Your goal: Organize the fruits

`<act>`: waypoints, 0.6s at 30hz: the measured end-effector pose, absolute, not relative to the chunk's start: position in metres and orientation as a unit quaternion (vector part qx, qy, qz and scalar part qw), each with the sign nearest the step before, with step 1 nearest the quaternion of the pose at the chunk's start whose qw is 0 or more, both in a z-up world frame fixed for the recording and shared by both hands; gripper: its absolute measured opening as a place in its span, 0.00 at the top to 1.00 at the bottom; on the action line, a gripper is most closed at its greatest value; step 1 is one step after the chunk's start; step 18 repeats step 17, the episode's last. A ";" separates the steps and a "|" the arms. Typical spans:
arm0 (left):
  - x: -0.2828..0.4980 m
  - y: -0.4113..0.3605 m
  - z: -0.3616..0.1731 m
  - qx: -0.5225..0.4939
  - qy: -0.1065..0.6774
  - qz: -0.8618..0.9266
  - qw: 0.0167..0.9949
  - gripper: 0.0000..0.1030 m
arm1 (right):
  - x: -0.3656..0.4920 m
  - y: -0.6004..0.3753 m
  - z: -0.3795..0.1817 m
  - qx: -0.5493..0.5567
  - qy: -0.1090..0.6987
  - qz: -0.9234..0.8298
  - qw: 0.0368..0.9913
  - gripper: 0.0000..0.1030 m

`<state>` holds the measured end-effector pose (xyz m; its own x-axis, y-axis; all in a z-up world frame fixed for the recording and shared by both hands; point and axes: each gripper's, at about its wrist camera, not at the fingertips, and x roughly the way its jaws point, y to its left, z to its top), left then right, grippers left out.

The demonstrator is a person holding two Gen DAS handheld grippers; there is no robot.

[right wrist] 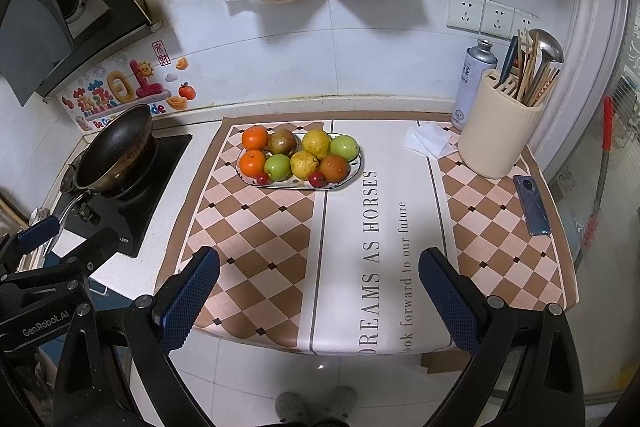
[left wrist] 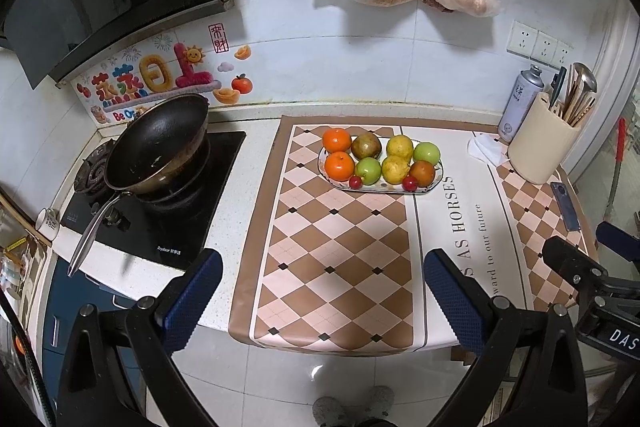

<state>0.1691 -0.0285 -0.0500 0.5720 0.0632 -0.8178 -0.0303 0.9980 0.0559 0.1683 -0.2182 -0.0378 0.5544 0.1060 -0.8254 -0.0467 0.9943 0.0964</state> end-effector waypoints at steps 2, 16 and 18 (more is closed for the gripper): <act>0.170 -0.028 -0.050 0.019 0.463 0.026 0.886 0.00 | 0.168 -0.218 -0.038 0.031 0.470 0.044 0.881 0.01; 0.166 -0.026 -0.043 0.020 0.453 0.030 0.891 0.00 | 0.168 -0.214 -0.035 0.031 0.471 0.044 0.880 0.01; 0.165 -0.024 -0.042 0.020 0.452 0.031 0.891 0.00 | 0.168 -0.214 -0.035 0.032 0.471 0.044 0.880 0.01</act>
